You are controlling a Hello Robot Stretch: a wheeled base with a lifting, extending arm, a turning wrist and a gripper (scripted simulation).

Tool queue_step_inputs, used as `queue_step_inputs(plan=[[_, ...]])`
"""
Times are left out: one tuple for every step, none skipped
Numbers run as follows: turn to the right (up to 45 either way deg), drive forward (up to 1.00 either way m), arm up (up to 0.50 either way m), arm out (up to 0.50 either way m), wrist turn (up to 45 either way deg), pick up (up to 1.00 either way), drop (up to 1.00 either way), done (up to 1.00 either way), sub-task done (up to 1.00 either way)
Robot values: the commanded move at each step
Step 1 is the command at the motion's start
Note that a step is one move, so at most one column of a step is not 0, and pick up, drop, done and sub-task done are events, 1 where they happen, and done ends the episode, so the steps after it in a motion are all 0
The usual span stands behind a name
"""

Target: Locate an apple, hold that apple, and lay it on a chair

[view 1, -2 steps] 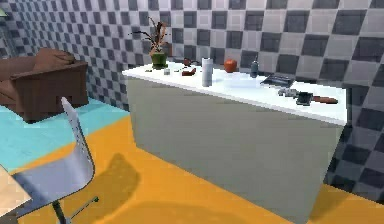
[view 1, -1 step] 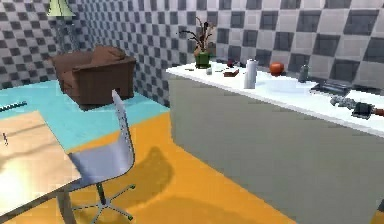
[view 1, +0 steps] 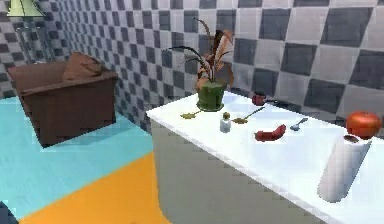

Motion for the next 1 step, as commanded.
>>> queue_step_inputs(plan=[[-3.0, 0.00, 0.00, 0.00, 0.0, 0.00, 0.00, 0.00, 0.00]])
